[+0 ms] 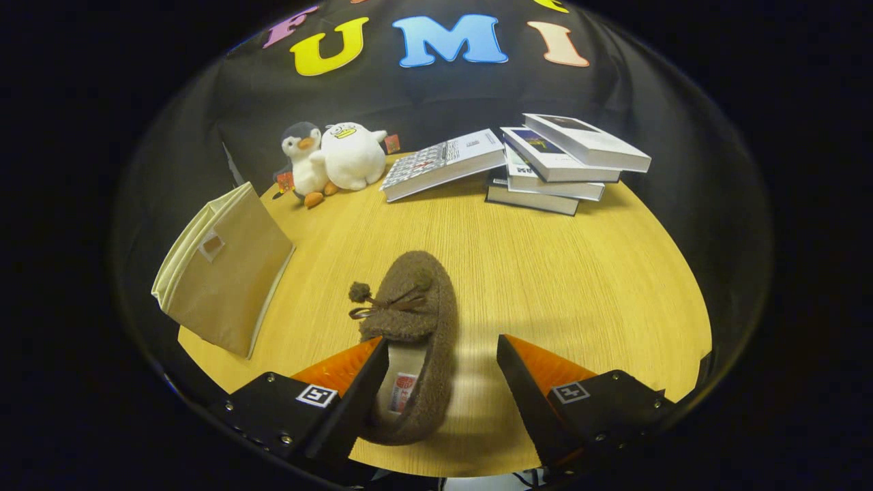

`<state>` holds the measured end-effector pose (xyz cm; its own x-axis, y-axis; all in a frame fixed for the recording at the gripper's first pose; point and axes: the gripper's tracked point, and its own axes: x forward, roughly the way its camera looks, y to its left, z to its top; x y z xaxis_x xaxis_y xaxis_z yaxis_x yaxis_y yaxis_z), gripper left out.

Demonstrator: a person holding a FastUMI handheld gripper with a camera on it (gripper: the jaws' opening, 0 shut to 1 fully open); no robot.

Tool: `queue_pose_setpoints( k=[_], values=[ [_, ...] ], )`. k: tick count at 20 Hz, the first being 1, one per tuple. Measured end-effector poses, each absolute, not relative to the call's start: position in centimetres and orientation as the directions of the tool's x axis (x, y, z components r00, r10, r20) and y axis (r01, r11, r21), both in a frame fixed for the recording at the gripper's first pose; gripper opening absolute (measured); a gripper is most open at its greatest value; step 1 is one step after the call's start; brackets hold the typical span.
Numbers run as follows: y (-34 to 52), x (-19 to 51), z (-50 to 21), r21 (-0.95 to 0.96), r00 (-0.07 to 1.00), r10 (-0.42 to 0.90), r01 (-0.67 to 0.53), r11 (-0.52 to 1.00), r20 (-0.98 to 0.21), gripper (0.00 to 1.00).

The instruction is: Open the storage box then place both shoes into the box .Put the left shoe in first, then the right shoe, with the right side of both shoes facing outward in a uniform manner.

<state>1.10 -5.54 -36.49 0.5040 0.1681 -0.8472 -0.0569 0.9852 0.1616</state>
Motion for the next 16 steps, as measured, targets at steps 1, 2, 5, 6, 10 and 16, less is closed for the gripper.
queue_pose_setpoints(
  k=[1,2,5,6,10,16],
  values=[
    [-5.5,1.0,-36.9,0.163,0.494,0.17,-0.058,0.985,-0.853,0.98],
    [-5.5,0.8,-37.6,0.161,0.481,0.172,-0.064,0.985,-0.859,0.96],
    [-5.9,0.2,-39.2,0.153,0.447,0.163,-0.06,0.986,-0.88,0.95],
    [-5.6,0.1,-39.8,0.167,0.432,0.173,-0.053,0.985,-0.885,0.77],
    [-5.2,0.5,-40.5,0.2,0.4,0.199,-0.039,0.979,-0.895,0.75],
    [-5.4,1.3,-40.2,0.148,0.424,0.126,0.018,0.989,-0.897,0.37]
  ],
)
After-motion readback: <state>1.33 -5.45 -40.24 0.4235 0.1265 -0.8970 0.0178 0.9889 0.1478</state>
